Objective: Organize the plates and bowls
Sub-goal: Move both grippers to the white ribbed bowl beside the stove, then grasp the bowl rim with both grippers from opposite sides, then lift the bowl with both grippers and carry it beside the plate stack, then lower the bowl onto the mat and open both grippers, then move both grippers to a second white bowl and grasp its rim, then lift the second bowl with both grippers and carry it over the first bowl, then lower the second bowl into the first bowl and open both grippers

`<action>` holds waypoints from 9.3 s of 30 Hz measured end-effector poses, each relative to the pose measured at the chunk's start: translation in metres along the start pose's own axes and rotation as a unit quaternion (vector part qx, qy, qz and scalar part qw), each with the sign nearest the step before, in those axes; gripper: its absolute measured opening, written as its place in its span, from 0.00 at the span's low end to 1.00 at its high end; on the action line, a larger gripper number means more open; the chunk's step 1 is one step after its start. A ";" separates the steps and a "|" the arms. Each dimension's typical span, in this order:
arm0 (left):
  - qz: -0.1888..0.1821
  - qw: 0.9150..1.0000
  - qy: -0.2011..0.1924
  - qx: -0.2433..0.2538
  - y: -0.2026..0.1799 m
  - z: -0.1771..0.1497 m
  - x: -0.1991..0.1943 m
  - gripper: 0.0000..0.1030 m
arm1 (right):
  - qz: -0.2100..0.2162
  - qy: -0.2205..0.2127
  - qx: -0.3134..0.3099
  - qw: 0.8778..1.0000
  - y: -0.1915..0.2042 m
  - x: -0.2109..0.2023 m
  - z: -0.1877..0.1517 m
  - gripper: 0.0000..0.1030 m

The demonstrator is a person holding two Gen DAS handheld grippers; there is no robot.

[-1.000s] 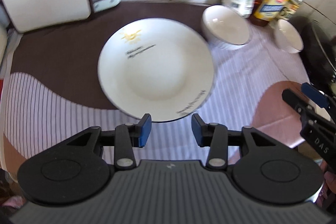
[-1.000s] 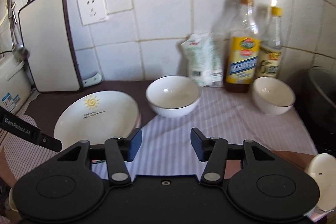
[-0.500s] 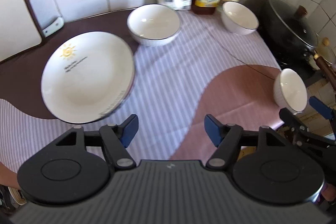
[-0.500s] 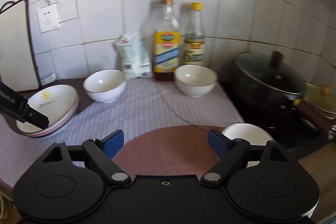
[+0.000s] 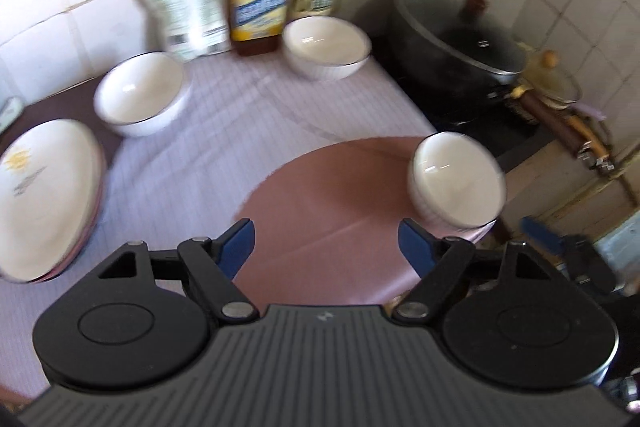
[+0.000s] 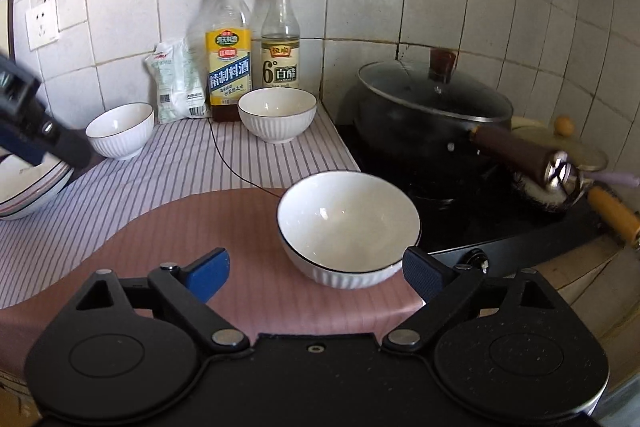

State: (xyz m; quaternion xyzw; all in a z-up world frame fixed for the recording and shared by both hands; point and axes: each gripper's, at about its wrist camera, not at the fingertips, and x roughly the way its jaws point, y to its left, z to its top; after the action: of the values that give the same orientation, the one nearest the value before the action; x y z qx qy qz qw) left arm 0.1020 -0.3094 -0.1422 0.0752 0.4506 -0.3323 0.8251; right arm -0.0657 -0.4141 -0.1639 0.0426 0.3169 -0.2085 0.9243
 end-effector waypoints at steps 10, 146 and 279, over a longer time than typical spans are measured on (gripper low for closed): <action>-0.054 0.998 0.036 0.004 -0.039 0.005 0.076 0.76 | 0.003 0.016 -0.007 1.000 -0.013 0.050 -0.023 0.93; 0.015 0.993 0.027 -0.111 0.182 0.022 0.002 0.40 | 0.194 0.045 0.122 0.972 0.123 0.068 0.082 0.93; 0.067 0.986 0.031 -0.149 0.158 0.015 0.019 0.08 | 0.199 0.147 0.150 0.957 0.121 0.110 0.105 0.15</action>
State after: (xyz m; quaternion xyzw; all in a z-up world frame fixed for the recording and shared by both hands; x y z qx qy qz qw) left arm 0.2172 -0.2034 -0.1756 -0.0083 0.5149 -0.2029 0.8329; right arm 0.1223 -0.3662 -0.1532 0.2736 0.3991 -0.0567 0.8733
